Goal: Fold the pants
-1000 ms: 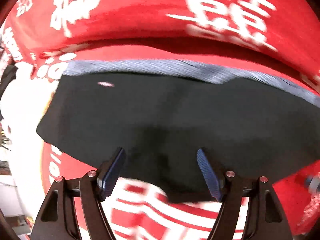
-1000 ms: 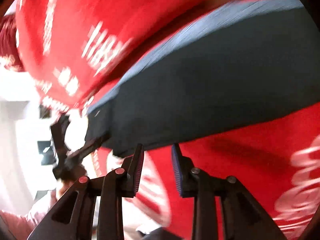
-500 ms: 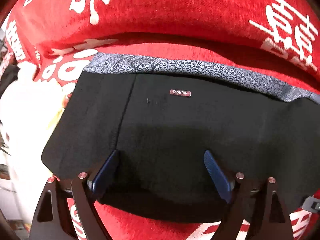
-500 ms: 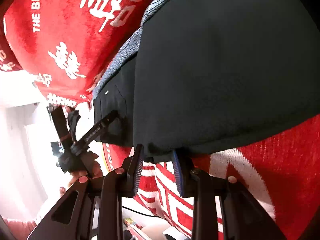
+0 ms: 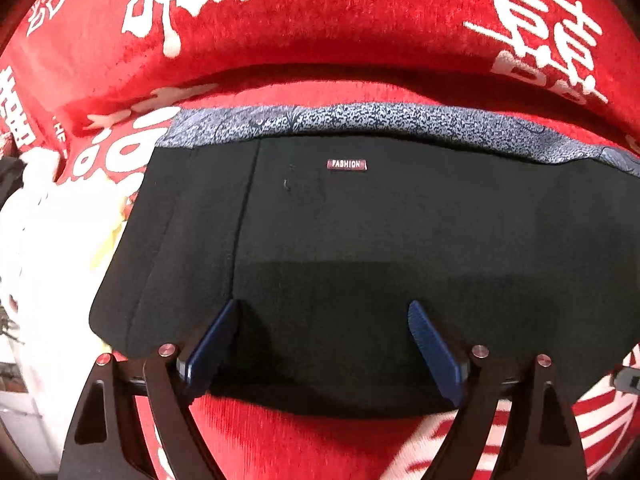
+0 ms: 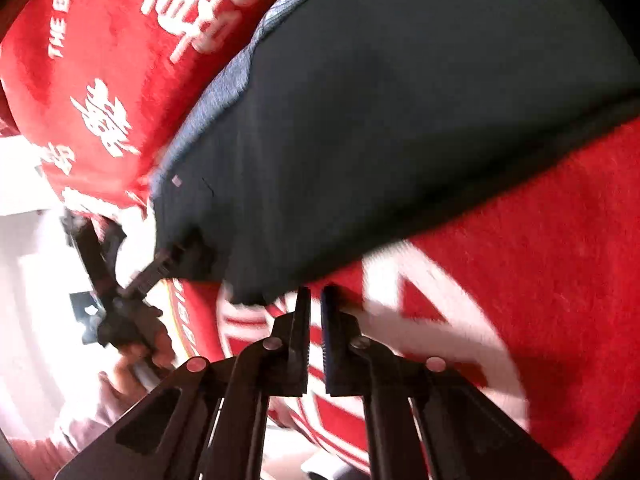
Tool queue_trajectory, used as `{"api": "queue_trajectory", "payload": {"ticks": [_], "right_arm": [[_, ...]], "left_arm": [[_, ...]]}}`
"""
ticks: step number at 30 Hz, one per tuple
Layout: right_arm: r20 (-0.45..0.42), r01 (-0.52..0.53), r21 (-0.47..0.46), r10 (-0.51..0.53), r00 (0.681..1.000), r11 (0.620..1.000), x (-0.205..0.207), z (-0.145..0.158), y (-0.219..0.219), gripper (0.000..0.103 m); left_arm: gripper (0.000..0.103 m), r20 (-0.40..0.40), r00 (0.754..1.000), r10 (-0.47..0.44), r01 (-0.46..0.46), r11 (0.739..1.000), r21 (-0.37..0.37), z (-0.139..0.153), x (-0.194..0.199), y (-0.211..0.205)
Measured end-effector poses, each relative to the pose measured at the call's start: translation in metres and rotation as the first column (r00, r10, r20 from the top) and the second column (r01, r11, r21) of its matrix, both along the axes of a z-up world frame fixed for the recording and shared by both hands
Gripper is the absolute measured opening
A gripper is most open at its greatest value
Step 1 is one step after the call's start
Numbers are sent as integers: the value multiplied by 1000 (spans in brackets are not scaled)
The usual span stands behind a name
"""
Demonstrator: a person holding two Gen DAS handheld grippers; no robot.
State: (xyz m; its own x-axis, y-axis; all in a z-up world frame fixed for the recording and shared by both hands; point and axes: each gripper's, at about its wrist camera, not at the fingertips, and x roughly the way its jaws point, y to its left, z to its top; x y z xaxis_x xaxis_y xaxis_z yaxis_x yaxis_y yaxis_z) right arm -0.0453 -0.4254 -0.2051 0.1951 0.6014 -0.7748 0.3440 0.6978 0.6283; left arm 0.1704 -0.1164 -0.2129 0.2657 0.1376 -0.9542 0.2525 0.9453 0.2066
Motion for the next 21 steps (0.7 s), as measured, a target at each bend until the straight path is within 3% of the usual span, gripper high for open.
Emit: {"api": "queue_trajectory", "payload": {"ticks": [3, 5, 7, 8, 10, 12, 13, 14, 15, 18, 21], "right_arm": [[93, -59, -154, 74, 993, 986, 3, 39, -23, 7], [148, -29, -245, 67, 987, 969, 20, 58, -48, 7], [166, -8, -276, 55, 985, 961, 44, 59, -68, 7], [158, -9, -296, 58, 986, 955, 53, 56, -71, 9], [35, -54, -415, 76, 996, 908, 65, 30, -88, 12], [47, 52, -336, -39, 998, 940, 57, 27, -115, 6], [47, 95, -344, -83, 995, 934, 53, 30, -125, 7], [73, 147, -370, -129, 989, 917, 48, 39, -138, 15], [128, 180, -362, -143, 981, 914, 49, 47, -147, 15], [194, 147, -321, -86, 977, 936, 78, 53, -146, 17], [219, 101, -330, -28, 975, 939, 124, 43, -125, 20]], "left_arm": [[88, -5, 999, -37, 37, 997, -64, 18, -4, -21], [88, 10, 997, -82, 82, 988, -130, 26, -5, -48], [88, 11, 991, -134, 134, 974, -181, 19, -7, -84], [88, 2, 988, -156, 154, 973, -173, 11, -8, -95], [89, -55, 979, -198, 193, 978, -79, -22, -14, -116], [90, -30, 986, -165, 162, 983, -91, -23, -16, -113], [90, -63, 987, -150, 144, 984, -101, -21, -13, -112], [90, -94, 986, -139, 129, 986, -107, -18, -9, -111], [89, -91, 988, -127, 116, 986, -123, -13, -4, -111], [90, 8, 989, -146, 145, 975, -170, 11, 23, -131], [90, 98, 983, -152, 164, 978, -131, 8, 54, -156]]}}
